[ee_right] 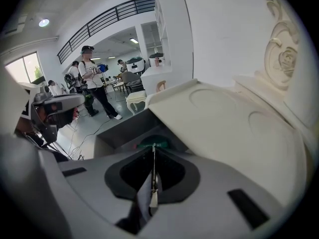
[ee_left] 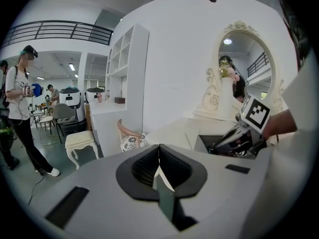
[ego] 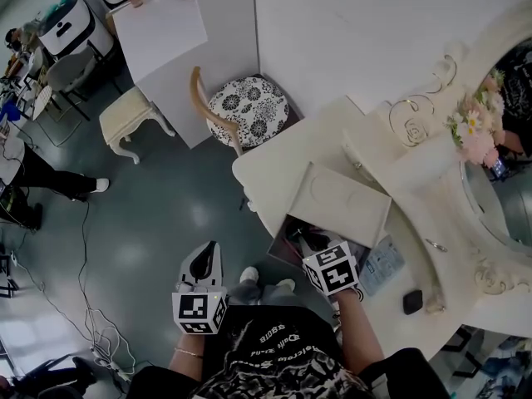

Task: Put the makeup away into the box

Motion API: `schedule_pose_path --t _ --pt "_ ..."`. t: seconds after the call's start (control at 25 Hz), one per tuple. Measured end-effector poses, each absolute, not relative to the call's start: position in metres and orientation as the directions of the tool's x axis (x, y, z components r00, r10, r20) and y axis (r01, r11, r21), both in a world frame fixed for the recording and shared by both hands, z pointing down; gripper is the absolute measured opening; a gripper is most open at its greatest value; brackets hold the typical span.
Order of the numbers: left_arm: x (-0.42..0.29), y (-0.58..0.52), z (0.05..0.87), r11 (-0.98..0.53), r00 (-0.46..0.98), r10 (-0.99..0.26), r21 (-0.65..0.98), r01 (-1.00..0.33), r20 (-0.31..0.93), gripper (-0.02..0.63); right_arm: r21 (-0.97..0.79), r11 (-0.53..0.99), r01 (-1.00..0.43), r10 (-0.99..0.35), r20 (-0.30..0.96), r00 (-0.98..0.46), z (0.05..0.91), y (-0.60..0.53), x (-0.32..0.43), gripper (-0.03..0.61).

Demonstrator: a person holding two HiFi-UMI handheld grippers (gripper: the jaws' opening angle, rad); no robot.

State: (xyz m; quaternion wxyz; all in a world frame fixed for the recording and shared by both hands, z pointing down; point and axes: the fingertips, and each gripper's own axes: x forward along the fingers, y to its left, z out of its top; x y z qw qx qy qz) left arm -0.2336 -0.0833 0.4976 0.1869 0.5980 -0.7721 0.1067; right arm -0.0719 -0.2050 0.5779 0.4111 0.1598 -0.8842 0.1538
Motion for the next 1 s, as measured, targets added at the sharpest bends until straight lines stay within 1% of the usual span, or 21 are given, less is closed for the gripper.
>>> schedule_pose_path --t 0.2,0.56,0.84,1.0 --pt "-0.238 -0.084 0.497 0.259 -0.212 -0.887 0.063 -0.964 0.41 0.015 -0.165 0.885 -0.435 -0.149 0.785 -0.601 0.581 -0.205 -0.07 0.032" --pt "-0.243 -0.084 0.497 0.247 -0.199 -0.894 0.073 -0.966 0.401 0.015 -0.239 0.853 -0.463 -0.13 0.763 -0.633 0.575 -0.202 -0.064 0.035" --pt "-0.24 -0.093 0.497 0.191 -0.138 -0.911 0.1 -0.976 0.389 0.015 -0.263 0.82 -0.509 -0.195 0.708 -0.679 0.553 -0.201 -0.054 0.034" --pt "-0.233 -0.1 0.495 0.143 -0.091 -0.922 0.114 -0.983 0.375 0.015 -0.256 0.793 -0.553 -0.266 0.671 -0.692 0.538 -0.2 -0.044 0.034"
